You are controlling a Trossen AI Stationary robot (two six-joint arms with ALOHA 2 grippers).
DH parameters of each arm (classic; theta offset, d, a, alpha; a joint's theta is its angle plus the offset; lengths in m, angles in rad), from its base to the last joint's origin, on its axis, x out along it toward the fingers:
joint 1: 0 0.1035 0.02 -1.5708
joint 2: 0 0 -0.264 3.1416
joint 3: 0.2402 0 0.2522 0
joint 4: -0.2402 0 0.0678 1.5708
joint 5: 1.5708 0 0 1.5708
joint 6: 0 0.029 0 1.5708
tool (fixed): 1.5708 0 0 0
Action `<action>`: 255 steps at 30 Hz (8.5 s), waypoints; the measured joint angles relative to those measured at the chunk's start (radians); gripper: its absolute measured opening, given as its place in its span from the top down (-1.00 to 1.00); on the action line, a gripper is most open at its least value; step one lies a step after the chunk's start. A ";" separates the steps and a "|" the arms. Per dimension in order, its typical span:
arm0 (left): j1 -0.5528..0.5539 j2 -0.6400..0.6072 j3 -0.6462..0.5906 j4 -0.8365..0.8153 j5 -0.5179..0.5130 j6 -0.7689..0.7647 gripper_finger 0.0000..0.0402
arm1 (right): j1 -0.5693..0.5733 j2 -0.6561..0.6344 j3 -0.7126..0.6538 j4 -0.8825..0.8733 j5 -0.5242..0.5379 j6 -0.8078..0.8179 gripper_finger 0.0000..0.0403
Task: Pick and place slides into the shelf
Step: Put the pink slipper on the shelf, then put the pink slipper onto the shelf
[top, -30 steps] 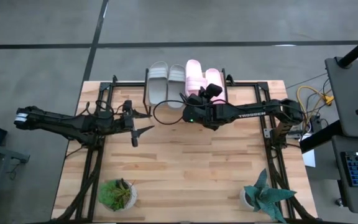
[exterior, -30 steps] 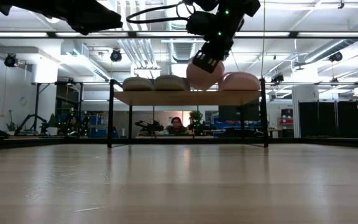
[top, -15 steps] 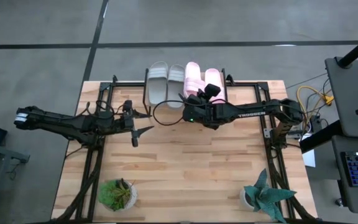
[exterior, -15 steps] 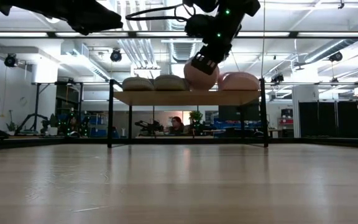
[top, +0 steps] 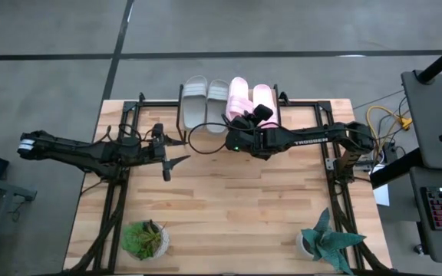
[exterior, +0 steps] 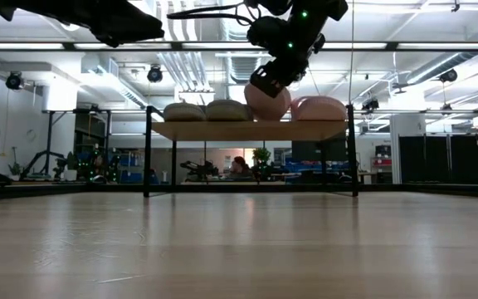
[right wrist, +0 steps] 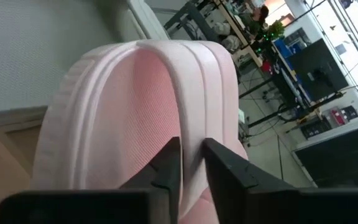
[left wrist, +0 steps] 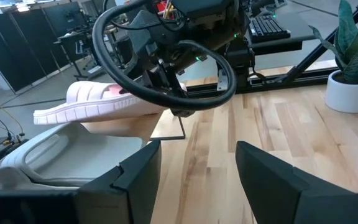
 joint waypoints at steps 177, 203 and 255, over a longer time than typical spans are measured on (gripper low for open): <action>0.000 -0.172 -0.001 -0.151 0.000 -0.007 0.04 | 0.563 0.250 0.855 -1.020 -0.210 0.464 0.86; 0.000 -0.143 -0.001 -0.121 0.044 0.128 0.04 | 0.487 0.238 0.804 -1.020 -0.141 0.194 0.86; 0.041 0.370 0.147 0.338 0.029 0.910 0.77 | 0.664 0.179 0.806 -1.016 -0.134 0.278 0.63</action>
